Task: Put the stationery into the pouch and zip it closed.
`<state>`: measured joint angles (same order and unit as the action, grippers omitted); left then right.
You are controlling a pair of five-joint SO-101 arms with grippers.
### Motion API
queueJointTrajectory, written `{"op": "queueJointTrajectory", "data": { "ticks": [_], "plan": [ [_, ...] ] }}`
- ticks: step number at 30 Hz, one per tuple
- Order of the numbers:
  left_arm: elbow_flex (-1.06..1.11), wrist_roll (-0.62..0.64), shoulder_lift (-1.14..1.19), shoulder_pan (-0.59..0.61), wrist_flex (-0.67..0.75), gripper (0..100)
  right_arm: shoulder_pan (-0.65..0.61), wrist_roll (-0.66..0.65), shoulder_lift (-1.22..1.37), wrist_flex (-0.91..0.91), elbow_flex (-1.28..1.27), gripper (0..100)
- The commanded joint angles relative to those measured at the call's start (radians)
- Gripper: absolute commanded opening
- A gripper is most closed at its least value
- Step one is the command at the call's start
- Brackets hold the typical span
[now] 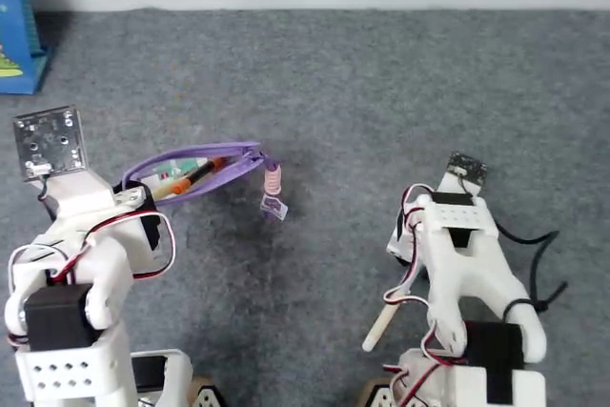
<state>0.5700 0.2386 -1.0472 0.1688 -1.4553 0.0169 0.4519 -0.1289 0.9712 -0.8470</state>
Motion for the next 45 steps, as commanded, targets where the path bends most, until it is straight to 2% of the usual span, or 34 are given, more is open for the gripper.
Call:
{"op": "queueJointTrajectory", "data": {
  "ticks": [1, 4, 12, 20, 23, 27, 33, 40, 45],
  "plan": [
    [-0.001, 0.005, -0.002, 0.000, 0.011, 1, -0.012, -0.002, -0.042, 0.016, 0.055, 2.9],
    [0.001, 0.005, -0.002, 0.000, 0.012, 1, -0.012, -0.003, -0.139, 0.082, 0.072, 1.2],
    [0.001, 0.006, -0.002, -0.002, 0.012, 1, -0.039, -0.112, -0.527, 0.179, 0.081, 0.8],
    [-0.001, 0.005, 0.000, -0.006, 0.012, 1, -0.266, -0.124, -0.895, 0.202, 0.086, 0.8],
    [-0.005, 0.003, 0.003, -0.066, 0.014, 1, -0.369, -0.126, -0.989, 0.197, 0.118, 0.8],
    [-0.027, 0.005, 0.008, -0.135, 0.032, 1, -0.456, -0.206, -1.093, 0.073, 0.138, 0.8],
    [-0.067, 0.006, 0.009, -0.147, 0.029, 1, -0.565, -0.310, -1.225, -0.183, 0.138, 0.8],
    [-0.054, 0.006, 0.008, -0.147, 0.020, 1, -0.696, -0.316, -1.257, -0.406, 0.129, 0.8],
    [-0.038, 0.006, 0.008, -0.147, 0.021, 1, -0.733, -0.319, -1.256, -0.668, 0.032, 0.8]
  ]
}}
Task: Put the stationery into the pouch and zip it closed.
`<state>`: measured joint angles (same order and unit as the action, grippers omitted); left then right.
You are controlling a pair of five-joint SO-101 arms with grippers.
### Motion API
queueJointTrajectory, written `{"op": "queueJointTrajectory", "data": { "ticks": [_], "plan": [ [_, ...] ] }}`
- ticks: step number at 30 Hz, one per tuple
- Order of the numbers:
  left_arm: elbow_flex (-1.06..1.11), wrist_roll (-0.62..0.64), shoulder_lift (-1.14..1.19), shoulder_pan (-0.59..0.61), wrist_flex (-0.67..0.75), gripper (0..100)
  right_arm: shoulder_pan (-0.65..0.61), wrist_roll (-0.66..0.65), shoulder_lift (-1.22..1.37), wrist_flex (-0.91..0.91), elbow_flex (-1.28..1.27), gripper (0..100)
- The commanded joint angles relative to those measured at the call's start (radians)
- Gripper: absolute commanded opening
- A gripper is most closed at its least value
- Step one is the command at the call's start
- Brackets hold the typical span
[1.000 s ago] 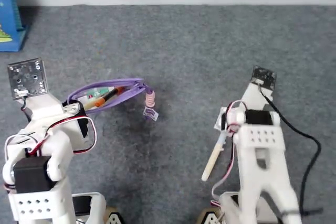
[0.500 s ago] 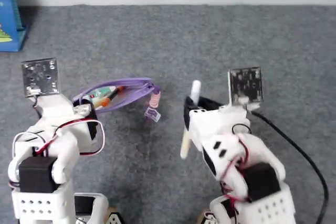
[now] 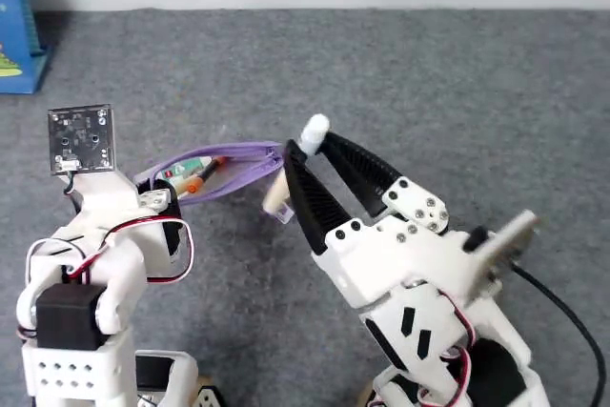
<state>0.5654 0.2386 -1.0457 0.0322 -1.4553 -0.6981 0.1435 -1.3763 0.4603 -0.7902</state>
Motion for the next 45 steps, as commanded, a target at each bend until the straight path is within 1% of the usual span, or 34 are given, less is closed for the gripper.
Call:
{"op": "queueJointTrajectory", "data": {
  "ticks": [1, 5, 12, 15, 17, 20, 24, 26, 29, 33, 35, 39, 42, 45],
  "plan": [
    [-0.033, 0.006, 0.006, -0.011, 0.021, 1, -0.021, -0.012, -0.008, -0.216, -0.057, 0.8],
    [-0.033, 0.006, 0.006, -0.011, 0.021, 1, -0.021, -0.014, 0.036, -0.404, -0.187, 0.8],
    [-0.031, 0.006, 0.006, -0.009, 0.017, 1, -0.016, -0.014, 0.217, -0.628, -0.313, 0.8],
    [-0.016, 0.006, 0.003, -0.008, 0.021, 1, -0.015, -0.015, 0.289, -0.707, -0.348, 0.8],
    [-0.008, 0.005, 0.003, -0.008, 0.021, 1, -0.016, -0.015, 0.320, -0.716, -0.354, 0.8],
    [-0.005, 0.003, 0.002, -0.008, 0.021, 1, -0.022, -0.066, 0.338, -0.624, -0.354, 3.8],
    [-0.005, 0.003, 0.002, -0.008, 0.021, 1, -0.047, -0.138, 0.291, -0.493, -0.351, 19.9],
    [-0.007, 0.003, 0.002, -0.008, 0.021, 1, -0.047, -0.153, 0.237, -0.438, -0.351, 24.2],
    [-0.007, 0.003, 0.002, -0.006, 0.021, 1, -0.041, -0.158, 0.134, -0.344, -0.351, 22.1],
    [-0.007, 0.003, 0.000, -0.006, 0.021, 1, -0.018, -0.153, 0.004, -0.147, -0.339, 16.5],
    [-0.007, 0.003, 0.000, -0.006, 0.020, 1, 0.021, -0.147, -0.044, -0.038, -0.334, 15.2],
    [-0.007, 0.003, 0.000, -0.006, 0.018, 1, 0.099, -0.063, -0.061, 0.150, -0.344, 15.1],
    [-0.007, 0.003, 0.000, -0.006, 0.018, 1, 0.120, 0.000, -0.015, 0.202, -0.368, 15.1],
    [-0.007, 0.003, 0.000, -0.006, 0.017, 1, 0.120, 0.035, 0.056, 0.174, -0.411, 15.1]
  ]
}}
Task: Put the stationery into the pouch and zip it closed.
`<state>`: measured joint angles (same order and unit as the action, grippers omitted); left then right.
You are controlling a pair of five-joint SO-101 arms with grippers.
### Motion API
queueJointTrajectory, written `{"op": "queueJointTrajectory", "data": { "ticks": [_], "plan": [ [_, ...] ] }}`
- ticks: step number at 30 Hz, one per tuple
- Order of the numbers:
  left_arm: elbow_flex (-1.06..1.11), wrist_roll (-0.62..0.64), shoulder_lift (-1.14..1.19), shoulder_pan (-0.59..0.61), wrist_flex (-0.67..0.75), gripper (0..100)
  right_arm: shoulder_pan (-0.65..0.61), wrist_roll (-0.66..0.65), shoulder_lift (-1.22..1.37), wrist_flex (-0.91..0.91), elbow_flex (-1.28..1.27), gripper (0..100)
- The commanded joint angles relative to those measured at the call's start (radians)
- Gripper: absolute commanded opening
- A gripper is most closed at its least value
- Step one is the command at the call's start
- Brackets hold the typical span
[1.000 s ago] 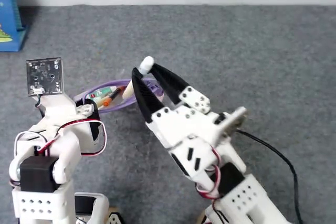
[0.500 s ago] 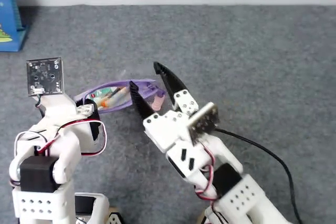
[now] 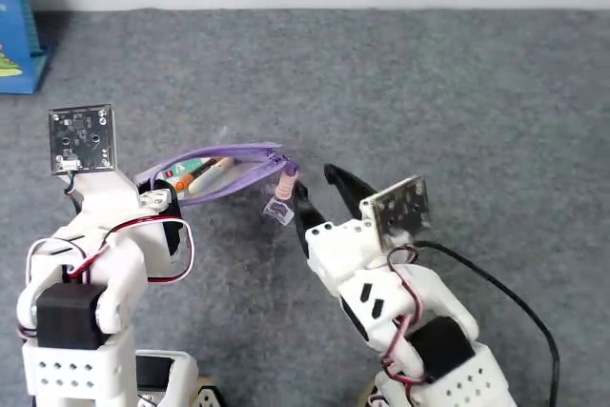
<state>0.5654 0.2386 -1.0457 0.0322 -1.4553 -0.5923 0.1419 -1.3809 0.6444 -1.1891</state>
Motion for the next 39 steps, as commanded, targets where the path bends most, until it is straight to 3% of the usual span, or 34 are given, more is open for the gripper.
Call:
{"op": "queueJointTrajectory", "data": {
  "ticks": [1, 16, 25, 32, 39],
  "plan": [
    [-0.005, 0.003, 0.000, -0.006, 0.017, 1, 0.015, 0.051, 0.085, -0.036, -0.025, 15.1],
    [-0.005, 0.002, 0.000, -0.005, 0.017, 1, -0.004, 0.091, 0.519, -0.478, -0.057, 14.7],
    [0.004, 0.002, -0.002, -0.005, 0.018, 1, 0.051, 0.094, 0.694, -0.501, 0.040, 14.6],
    [0.016, 0.000, -0.002, -0.005, 0.021, 1, 0.056, 0.095, 0.696, -0.539, 0.041, 4.5],
    [0.016, 0.000, -0.002, -0.005, 0.021, 1, 0.005, 0.089, 0.696, -0.522, 0.041, 17.7]
  ]
}}
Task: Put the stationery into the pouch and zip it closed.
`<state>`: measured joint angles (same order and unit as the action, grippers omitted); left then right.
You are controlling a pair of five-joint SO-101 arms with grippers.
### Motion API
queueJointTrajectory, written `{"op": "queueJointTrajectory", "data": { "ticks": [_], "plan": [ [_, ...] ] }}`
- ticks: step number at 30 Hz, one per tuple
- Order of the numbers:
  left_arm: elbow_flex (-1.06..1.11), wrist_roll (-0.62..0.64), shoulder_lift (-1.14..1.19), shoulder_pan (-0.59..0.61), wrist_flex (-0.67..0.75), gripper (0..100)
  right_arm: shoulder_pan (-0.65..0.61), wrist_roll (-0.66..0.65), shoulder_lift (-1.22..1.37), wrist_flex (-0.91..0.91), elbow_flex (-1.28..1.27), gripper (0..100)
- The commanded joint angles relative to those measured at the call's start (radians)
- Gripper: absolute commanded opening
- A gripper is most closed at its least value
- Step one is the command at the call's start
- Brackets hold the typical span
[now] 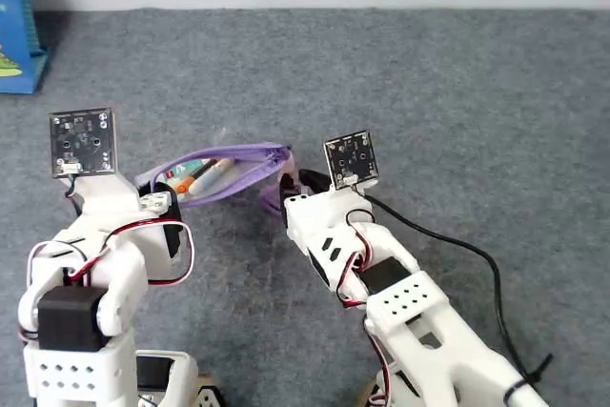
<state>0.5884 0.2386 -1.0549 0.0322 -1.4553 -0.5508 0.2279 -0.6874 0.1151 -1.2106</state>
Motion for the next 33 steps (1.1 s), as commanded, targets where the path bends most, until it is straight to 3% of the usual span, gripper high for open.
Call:
{"op": "queueJointTrajectory", "data": {
  "ticks": [1, 21, 28, 33],
  "plan": [
    [-0.007, 0.000, 0.008, -0.005, 0.021, 1, -0.047, 0.003, 0.002, 0.008, 0.063, 19.0],
    [-0.007, 0.000, 0.008, -0.005, 0.018, 1, -0.016, 0.002, 0.012, 0.007, 0.115, 0.9],
    [-0.007, 0.000, 0.008, -0.005, 0.017, 1, -0.015, -0.011, 0.002, 0.016, 0.098, 0.9],
    [-0.007, -0.002, 0.008, -0.005, 0.017, 1, -0.036, -0.109, -0.094, 0.008, 0.023, 0.8]
  ]
}}
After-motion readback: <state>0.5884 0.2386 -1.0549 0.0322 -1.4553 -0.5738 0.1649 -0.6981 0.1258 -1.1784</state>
